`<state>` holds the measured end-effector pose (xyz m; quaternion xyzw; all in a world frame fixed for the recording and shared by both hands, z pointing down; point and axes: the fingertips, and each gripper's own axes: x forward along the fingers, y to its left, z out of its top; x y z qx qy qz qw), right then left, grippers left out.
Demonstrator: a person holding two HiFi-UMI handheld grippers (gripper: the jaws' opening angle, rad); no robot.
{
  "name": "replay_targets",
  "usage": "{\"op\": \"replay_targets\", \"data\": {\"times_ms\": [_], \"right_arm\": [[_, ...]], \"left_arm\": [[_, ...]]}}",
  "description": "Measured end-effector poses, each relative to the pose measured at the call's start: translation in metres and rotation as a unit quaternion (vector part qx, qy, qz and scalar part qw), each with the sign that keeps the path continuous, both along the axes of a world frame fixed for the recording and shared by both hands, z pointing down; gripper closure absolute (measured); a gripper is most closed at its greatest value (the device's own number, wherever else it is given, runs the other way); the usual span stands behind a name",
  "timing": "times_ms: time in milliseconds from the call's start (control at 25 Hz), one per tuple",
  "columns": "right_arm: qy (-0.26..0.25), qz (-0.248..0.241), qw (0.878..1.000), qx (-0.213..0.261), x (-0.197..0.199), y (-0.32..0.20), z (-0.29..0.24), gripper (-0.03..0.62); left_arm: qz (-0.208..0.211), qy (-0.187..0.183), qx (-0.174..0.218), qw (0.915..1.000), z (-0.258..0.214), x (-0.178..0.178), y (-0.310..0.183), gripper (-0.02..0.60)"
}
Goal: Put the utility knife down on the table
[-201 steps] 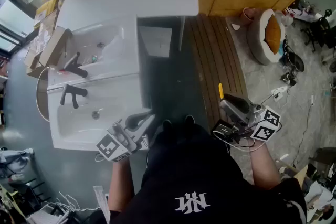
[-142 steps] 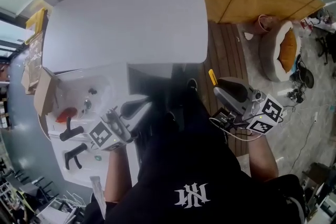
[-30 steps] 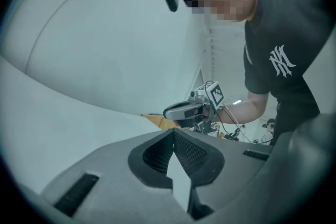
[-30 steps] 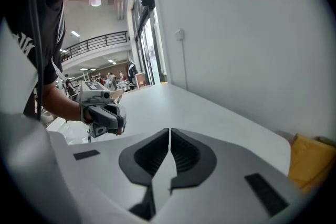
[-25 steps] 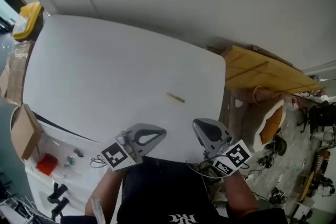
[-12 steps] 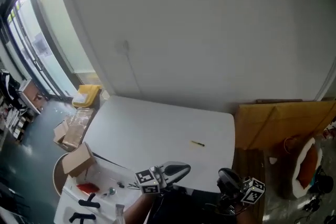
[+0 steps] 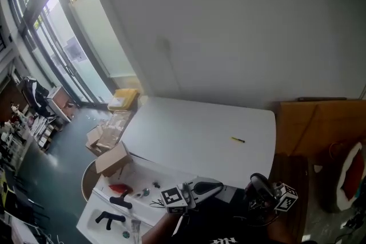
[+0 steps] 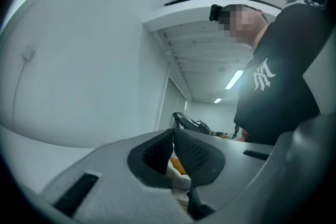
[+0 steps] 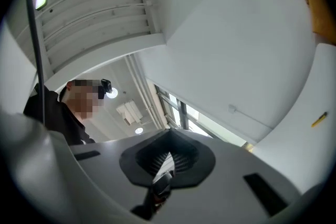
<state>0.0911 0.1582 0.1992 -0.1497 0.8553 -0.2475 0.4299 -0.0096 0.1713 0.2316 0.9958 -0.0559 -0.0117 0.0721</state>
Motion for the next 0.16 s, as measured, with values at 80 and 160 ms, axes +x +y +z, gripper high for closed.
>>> {"op": "replay_targets", "data": {"times_ms": [80,160], "right_arm": [[0.02,0.006,1.0,0.018,-0.019,0.016,-0.012,0.591],[0.043,0.017,0.998,0.034,-0.037,0.034,-0.022,0.591]], "left_arm": [[0.012,-0.002,0.004,0.9999,-0.001,-0.011,0.014,0.575],[0.026,-0.007,0.005,0.9996,0.0,-0.022,0.026,0.575]]}}
